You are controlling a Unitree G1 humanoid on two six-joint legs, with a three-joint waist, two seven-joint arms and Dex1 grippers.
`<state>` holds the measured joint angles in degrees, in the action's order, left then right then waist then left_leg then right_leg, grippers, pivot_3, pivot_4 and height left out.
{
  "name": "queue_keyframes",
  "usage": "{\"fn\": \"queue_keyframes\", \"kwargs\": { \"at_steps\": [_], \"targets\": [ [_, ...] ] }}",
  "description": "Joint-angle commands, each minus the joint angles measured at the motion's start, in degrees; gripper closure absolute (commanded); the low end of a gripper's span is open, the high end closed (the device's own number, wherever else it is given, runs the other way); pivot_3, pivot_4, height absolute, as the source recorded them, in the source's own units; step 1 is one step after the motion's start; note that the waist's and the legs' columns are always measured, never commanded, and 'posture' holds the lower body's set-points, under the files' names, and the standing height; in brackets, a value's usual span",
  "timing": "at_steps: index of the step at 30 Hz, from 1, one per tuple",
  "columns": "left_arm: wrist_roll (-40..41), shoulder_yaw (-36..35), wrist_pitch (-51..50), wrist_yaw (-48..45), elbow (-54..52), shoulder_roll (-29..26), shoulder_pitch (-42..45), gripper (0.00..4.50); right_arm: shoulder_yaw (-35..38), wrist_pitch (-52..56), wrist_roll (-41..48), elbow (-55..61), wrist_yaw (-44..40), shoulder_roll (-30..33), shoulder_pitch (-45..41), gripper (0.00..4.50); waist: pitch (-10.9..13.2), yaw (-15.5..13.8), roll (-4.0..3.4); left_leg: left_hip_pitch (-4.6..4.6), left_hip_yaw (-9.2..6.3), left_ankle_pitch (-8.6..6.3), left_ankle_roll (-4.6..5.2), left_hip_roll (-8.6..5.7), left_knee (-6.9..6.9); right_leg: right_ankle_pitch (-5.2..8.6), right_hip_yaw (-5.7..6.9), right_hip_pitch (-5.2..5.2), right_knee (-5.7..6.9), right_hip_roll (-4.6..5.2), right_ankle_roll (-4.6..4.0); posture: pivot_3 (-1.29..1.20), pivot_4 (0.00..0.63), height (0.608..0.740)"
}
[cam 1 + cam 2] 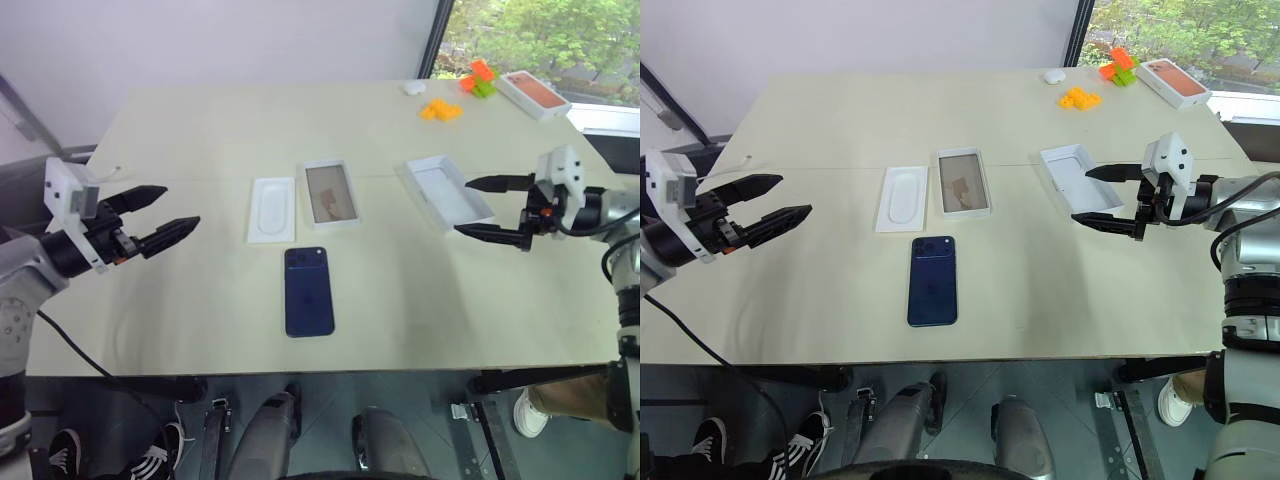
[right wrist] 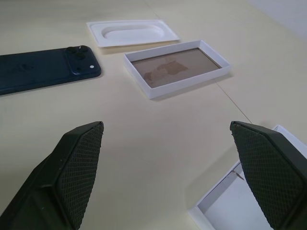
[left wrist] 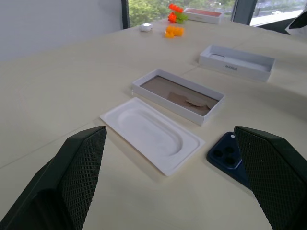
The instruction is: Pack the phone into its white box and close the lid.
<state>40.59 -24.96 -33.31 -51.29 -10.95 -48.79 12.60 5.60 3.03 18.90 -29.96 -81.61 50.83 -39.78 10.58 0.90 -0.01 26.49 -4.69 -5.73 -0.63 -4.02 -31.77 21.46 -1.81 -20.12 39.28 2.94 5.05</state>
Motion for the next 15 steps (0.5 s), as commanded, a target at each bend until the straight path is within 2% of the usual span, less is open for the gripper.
{"fn": "queue_keyframes", "kwargs": {
  "at_steps": [1,15],
  "targets": [
    [0.1,-1.0,1.2,-0.2,-0.6,-0.4,0.9,0.0,0.9,-0.6,0.2,1.6,0.5,0.1,-1.4,0.08,0.0,0.0,0.0,0.0,0.0,0.0,0.0,0.0,0.0,0.0,0.0,0.0,0.0,0.0,0.0,0.0,0.15,0.74],
    [-0.8,-1.0,1.1,-0.1,-1.2,-0.5,0.2,0.0,0.4,-1.0,-0.2,2.1,1.5,-0.9,-0.7,0.08,0.0,0.0,0.0,0.0,0.0,0.01,0.01,0.0,0.0,0.0,0.0,0.0,0.0,0.0,0.0,0.0,0.15,0.74]
  ]
}}
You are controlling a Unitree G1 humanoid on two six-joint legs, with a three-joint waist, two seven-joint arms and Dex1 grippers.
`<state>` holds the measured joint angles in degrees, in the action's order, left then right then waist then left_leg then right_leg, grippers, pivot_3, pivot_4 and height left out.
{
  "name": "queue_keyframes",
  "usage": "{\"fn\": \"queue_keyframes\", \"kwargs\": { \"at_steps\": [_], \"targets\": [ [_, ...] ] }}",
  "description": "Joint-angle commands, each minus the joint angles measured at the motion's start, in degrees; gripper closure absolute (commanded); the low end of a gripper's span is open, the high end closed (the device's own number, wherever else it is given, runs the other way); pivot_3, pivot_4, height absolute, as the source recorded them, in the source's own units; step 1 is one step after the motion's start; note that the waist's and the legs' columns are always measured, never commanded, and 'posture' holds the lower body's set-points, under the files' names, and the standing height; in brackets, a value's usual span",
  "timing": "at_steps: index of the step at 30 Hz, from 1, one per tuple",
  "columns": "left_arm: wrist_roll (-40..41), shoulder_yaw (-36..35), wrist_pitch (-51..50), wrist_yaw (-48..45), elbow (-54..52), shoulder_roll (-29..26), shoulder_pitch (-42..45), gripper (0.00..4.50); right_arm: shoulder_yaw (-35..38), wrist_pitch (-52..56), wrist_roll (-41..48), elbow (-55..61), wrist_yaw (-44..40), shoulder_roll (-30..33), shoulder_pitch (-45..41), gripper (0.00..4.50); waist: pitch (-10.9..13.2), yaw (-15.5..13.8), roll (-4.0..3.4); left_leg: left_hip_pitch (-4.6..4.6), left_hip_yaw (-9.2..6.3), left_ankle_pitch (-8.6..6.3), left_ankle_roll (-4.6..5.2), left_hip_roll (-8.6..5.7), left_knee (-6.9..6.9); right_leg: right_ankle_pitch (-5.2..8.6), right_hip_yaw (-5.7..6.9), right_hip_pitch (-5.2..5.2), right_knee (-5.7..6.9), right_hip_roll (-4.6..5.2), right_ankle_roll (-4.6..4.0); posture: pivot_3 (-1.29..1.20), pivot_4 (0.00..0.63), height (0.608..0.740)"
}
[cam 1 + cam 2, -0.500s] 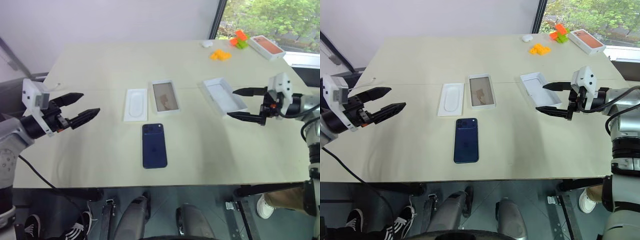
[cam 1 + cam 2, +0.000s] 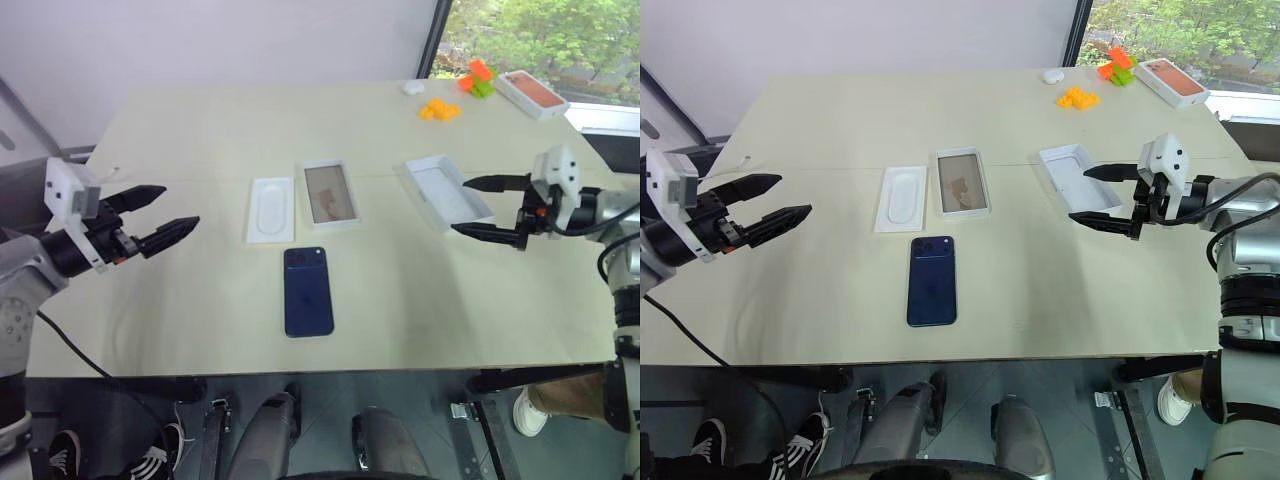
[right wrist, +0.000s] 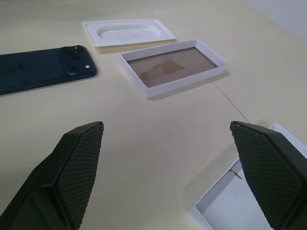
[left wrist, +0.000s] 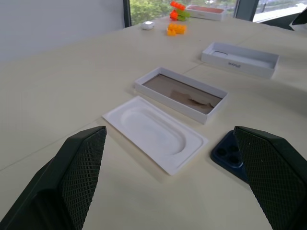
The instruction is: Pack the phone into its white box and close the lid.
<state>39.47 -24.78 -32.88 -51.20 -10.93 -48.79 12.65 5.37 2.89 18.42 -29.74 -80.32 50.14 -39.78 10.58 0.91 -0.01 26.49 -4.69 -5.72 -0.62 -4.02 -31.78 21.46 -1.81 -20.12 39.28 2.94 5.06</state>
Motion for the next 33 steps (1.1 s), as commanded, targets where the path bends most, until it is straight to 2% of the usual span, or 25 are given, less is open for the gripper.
{"fn": "queue_keyframes", "kwargs": {
  "at_steps": [1,18,23,29,33],
  "targets": [
    [0.3,-1.2,0.8,-0.2,-1.3,-0.5,0.1,0.0,0.6,-0.9,0.2,1.9,0.3,-0.2,-0.7,0.08,0.0,0.0,0.0,0.0,0.0,0.0,0.0,0.0,0.0,0.0,0.0,0.0,0.0,0.0,0.0,0.0,0.15,0.74],
    [1.4,-2.0,-2.7,3.1,-3.1,-0.3,-1.7,0.0,-0.4,-0.3,-1.2,2.8,2.7,-2.5,-1.2,0.08,0.0,0.0,0.0,0.0,0.0,0.03,0.05,0.0,0.0,-0.01,0.01,0.0,0.01,0.0,0.01,0.0,0.15,0.74],
    [0.2,-1.0,-3.9,3.9,-1.3,-0.8,-0.9,0.0,-1.1,2.0,-0.9,8.4,7.1,-5.8,0.2,0.08,0.0,0.2,0.0,-0.01,0.0,0.03,0.05,0.0,-0.03,-0.01,-0.01,-0.01,0.06,-0.01,0.01,0.0,0.15,0.74],
    [0.1,-0.1,-5.5,8.1,0.3,2.0,1.3,0.0,-1.4,0.2,-3.6,9.4,14.0,-9.0,0.6,0.08,0.0,-0.3,0.01,-0.01,-0.03,0.04,0.05,-0.01,-0.06,-0.01,0.03,0.01,0.06,-0.01,0.02,0.0,0.15,0.74],
    [-1.3,2.0,-6.3,12.9,1.9,4.9,3.9,0.0,-4.1,1.8,-5.8,13.0,18.0,-11.9,0.7,0.08,0.0,-0.2,0.01,-0.01,-0.03,0.05,0.06,-0.01,-0.09,-0.02,0.03,0.03,0.06,-0.03,0.03,0.0,0.15,0.74]
  ]
}}
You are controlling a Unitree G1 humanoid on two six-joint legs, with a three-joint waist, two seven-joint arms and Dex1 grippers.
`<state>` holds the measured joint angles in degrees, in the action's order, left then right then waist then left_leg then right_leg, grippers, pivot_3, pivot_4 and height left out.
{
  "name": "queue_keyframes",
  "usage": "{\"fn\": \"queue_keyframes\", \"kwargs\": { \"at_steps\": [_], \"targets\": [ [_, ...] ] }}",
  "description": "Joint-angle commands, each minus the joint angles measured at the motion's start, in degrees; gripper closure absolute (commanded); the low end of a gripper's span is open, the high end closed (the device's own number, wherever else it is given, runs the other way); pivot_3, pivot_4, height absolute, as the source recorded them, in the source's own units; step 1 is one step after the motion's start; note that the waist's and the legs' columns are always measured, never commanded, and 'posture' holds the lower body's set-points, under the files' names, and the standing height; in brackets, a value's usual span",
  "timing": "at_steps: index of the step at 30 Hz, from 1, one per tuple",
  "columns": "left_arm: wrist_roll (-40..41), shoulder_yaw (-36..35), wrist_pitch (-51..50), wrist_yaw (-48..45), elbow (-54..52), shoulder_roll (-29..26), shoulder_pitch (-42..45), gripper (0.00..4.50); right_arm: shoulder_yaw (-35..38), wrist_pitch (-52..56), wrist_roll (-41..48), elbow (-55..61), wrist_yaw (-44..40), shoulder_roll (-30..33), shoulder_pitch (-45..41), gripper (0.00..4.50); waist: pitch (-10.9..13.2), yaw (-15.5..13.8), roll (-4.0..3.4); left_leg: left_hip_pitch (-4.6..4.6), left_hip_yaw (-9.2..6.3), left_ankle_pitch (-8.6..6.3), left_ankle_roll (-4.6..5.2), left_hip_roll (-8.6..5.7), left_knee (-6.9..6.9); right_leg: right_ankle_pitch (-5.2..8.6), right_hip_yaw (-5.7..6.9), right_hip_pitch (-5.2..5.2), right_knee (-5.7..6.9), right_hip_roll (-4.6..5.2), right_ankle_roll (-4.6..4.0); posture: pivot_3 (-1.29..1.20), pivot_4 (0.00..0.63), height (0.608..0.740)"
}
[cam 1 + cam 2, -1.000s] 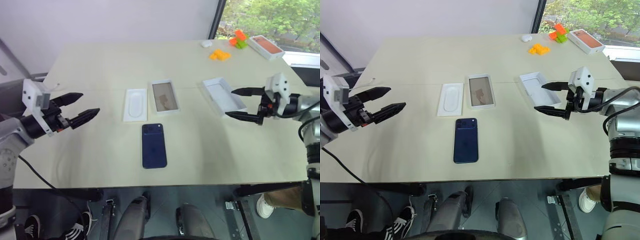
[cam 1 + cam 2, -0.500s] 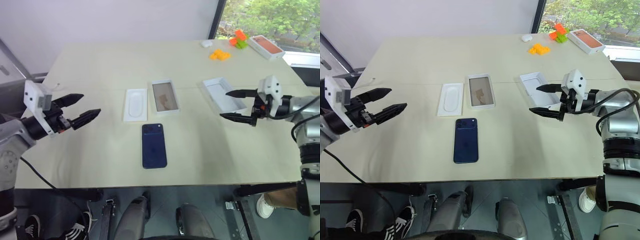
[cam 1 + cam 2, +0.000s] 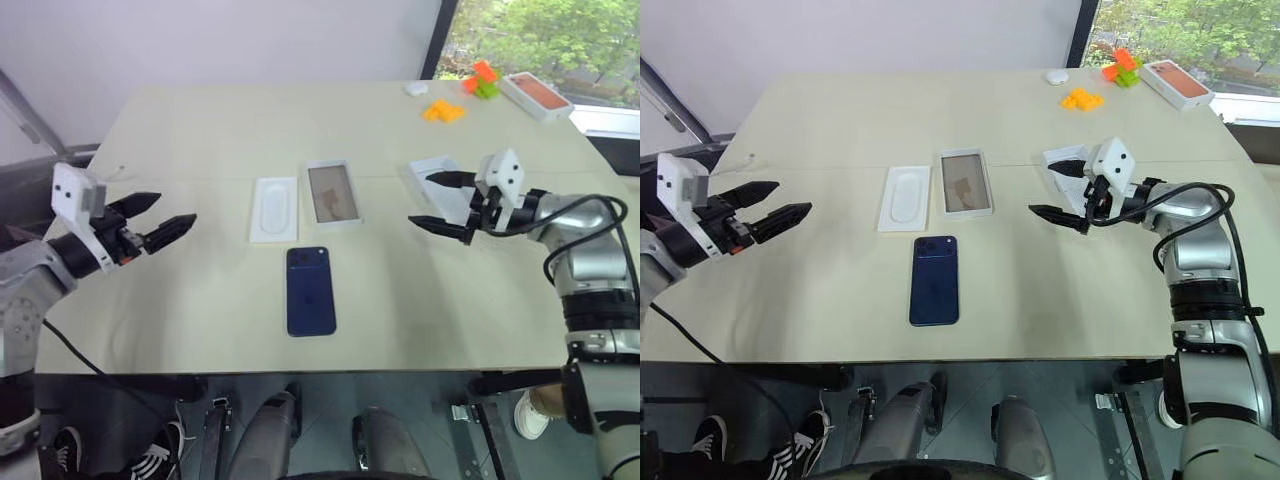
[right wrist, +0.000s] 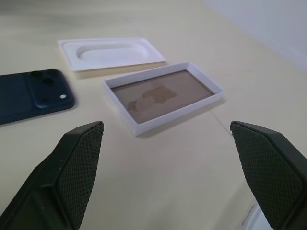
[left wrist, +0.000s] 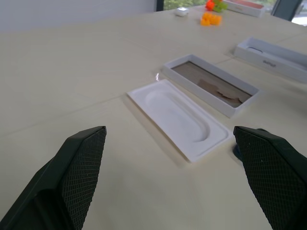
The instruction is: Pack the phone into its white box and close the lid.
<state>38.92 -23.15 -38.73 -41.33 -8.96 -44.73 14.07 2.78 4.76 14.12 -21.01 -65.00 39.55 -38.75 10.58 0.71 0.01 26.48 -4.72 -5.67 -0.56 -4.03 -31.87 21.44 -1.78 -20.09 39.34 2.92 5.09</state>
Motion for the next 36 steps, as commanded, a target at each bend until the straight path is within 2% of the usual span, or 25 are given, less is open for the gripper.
{"fn": "queue_keyframes", "kwargs": {
  "at_steps": [1,6,8,12,16,22,29,36],
  "targets": [
    [-1.8,1.2,0.0,4.1,0.3,1.5,3.1,0.0,-2.0,1.1,-1.5,5.3,3.7,-2.3,-0.6,0.08,0.0,0.0,0.0,-0.01,-0.01,0.0,0.0,0.0,-0.03,0.0,0.01,0.0,0.06,-0.01,0.0,0.0,0.15,0.74],
    [-3.8,2.9,0.0,6.4,0.9,2.9,5.0,0.0,-2.5,1.2,-2.3,5.0,5.2,-2.9,-1.8,0.08,0.0,0.2,0.01,-0.01,-0.04,0.05,-0.01,0.03,-0.05,-0.01,0.03,-0.01,0.15,-0.07,0.02,0.0,0.15,0.74],
    [-7.3,5.2,-0.2,9.4,3.0,3.0,6.9,0.0,-2.5,2.4,-0.7,5.8,4.7,-4.0,-2.3,0.08,0.0,0.1,0.01,-0.01,-0.04,0.05,-0.01,0.03,-0.05,-0.01,0.04,-0.01,0.15,-0.07,0.02,0.0,0.15,0.74],
    [-10.4,7.4,-3.8,17.1,9.0,7.0,13.2,0.0,-5.6,-1.9,-3.3,5.9,4.3,-5.7,-1.9,0.08,0.0,0.0,0.02,-0.07,-0.18,0.07,-0.04,0.03,-0.15,-0.02,0.2,0.08,0.21,-0.12,0.05,0.0,0.15,0.74],
    [-10.5,7.7,-6.5,21.1,13.9,12.1,18.1,0.0,-7.3,-3.3,-4.5,6.0,5.0,-7.3,-1.7,0.08,0.0,0.1,0.03,-0.07,-0.14,0.08,-0.03,0.01,-0.19,-0.07,0.2,0.11,0.21,-0.13,0.14,0.0,0.15,0.74],
    [-11.0,8.7,-7.1,22.1,18.1,17.2,21.4,0.0,-7.3,-5.0,-5.0,5.4,4.8,-6.6,-0.6,0.08,0.0,0.1,0.06,-0.05,-0.17,0.12,-0.06,0.01,-0.2,-0.09,0.3,0.36,0.21,-0.15,0.16,0.0,0.15,0.74],
    [-6.7,8.2,-12.5,22.3,11.4,22.4,18.4,0.0,-6.6,-5.5,-4.8,6.3,4.9,-5.5,0.8,0.08,0.0,0.2,0.06,-0.15,-0.22,0.13,-0.08,0.02,-0.22,-0.09,0.32,0.49,0.21,-0.17,0.17,0.0,0.15,0.74],
    [0.3,0.6,-20.7,28.8,9.2,28.5,17.1,0.0,-6.7,-6.8,-5.5,6.3,4.8,-4.4,0.9,0.08,0.0,0.1,0.06,-0.17,-0.29,0.14,-0.1,0.02,-0.26,-0.09,0.32,0.54,0.21,-0.17,0.17,0.0,0.15,0.74]
  ]
}}
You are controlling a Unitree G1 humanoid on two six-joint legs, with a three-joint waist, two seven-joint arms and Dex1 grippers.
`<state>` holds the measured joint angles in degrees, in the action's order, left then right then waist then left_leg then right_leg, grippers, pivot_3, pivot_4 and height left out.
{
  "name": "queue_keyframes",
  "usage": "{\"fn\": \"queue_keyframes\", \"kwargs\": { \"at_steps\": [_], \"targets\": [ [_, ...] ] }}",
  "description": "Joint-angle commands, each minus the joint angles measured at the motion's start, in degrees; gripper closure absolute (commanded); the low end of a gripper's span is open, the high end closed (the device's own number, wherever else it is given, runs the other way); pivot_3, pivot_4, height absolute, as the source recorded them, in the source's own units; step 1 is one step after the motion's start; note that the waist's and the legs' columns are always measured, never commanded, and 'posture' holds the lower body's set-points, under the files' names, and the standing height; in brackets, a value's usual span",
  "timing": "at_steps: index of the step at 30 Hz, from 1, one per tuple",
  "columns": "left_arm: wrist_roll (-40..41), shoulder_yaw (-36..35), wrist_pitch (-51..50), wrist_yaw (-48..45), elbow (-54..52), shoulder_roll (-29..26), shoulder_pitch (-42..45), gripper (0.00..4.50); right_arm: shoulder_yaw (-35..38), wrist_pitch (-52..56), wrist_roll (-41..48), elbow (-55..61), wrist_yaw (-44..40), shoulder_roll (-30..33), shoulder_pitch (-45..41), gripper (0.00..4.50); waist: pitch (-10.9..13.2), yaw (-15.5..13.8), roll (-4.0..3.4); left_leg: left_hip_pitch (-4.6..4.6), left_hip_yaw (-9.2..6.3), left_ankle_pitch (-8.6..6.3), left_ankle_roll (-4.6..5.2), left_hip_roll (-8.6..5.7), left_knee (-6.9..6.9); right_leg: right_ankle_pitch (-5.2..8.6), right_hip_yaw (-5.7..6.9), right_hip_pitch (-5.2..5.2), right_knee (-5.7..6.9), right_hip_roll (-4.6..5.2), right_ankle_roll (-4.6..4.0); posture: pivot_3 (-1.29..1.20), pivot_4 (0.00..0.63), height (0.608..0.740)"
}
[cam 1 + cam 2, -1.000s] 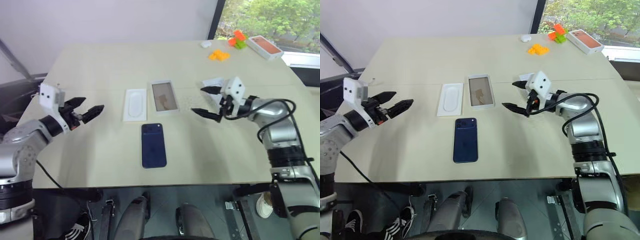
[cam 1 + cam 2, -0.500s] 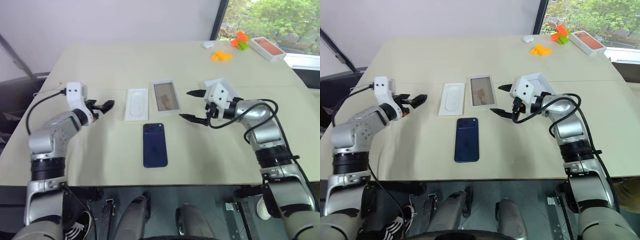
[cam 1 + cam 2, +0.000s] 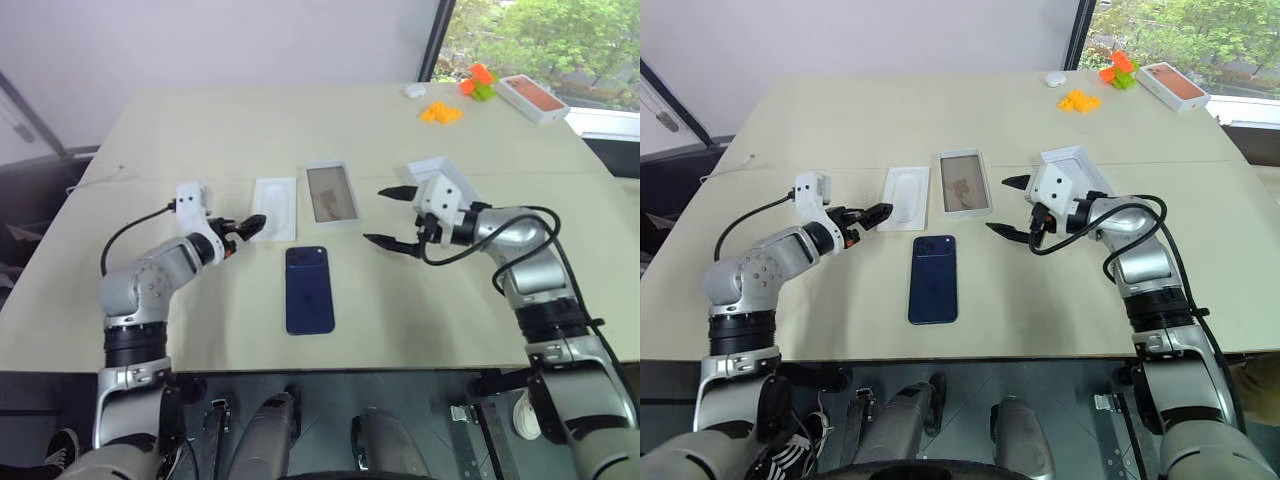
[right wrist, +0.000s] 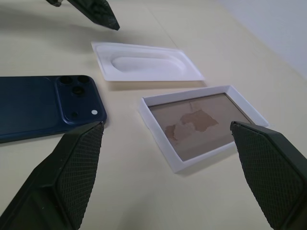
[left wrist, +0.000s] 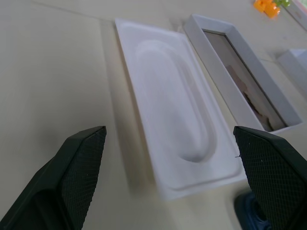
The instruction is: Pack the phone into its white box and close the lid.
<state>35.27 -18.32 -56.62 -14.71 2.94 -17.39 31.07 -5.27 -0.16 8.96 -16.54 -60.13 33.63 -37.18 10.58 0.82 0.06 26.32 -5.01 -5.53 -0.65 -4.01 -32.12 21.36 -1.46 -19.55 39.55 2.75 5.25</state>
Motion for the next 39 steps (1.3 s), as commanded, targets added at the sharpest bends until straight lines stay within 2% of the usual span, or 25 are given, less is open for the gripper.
{"fn": "queue_keyframes", "kwargs": {
  "at_steps": [1,9,25,28,35,39],
  "targets": [
    [5.0,-5.4,-3.7,3.1,-2.8,2.1,0.1,0.0,1.0,-2.8,-0.8,1.6,-0.4,1.8,-0.6,0.08,0.0,0.0,0.0,0.0,0.0,0.0,0.0,0.0,0.0,0.0,0.0,0.0,0.0,0.0,0.0,0.0,0.15,0.74],
    [8.7,-10.1,-6.7,8.5,-3.2,6.1,-0.5,0.0,0.0,-4.0,-2.8,-1.1,0.5,1.1,-1.6,0.08,0.0,0.0,0.02,-0.05,0.0,0.0,-0.01,0.0,-0.01,0.0,0.04,0.07,0.0,-0.02,0.0,0.0,0.15,0.74],
    [8.2,-7.6,-2.0,8.8,-1.4,10.1,-1.5,0.0,-0.7,-2.9,-3.0,0.9,1.3,-0.9,-1.0,0.08,0.0,-0.2,0.03,-0.1,0.0,0.01,-0.02,-0.01,-0.02,0.0,0.05,0.15,-0.03,-0.01,0.0,0.0,0.15,0.74],
    [8.6,-7.8,-1.5,8.3,0.3,10.3,-0.7,0.8,-0.6,-2.5,-2.6,1.7,1.2,-0.8,-0.7,0.0,0.0,-0.2,0.03,-0.13,0.0,0.01,-0.02,-0.01,-0.02,0.0,0.05,0.18,-0.03,-0.01,0.0,0.0,0.15,0.74],
    [8.5,-8.2,0.5,8.5,3.5,11.1,-0.2,4.48,-0.3,-1.9,-2.5,2.8,1.5,-0.8,-0.7,0.0,0.0,-0.1,0.05,-0.12,0.0,0.0,-0.02,-0.01,0.0,0.0,0.05,0.18,-0.09,-0.01,0.0,0.0,0.15,0.74],
    [9.4,-8.1,0.8,8.2,3.8,11.0,-0.5,4.48,-0.1,-1.6,-2.3,3.1,1.5,-0.6,-0.8,0.0,0.0,-0.1,0.04,-0.14,-0.01,0.0,-0.03,0.0,0.01,0.0,0.06,0.21,-0.1,-0.01,0.0,0.0,0.15,0.74]
  ]
}}
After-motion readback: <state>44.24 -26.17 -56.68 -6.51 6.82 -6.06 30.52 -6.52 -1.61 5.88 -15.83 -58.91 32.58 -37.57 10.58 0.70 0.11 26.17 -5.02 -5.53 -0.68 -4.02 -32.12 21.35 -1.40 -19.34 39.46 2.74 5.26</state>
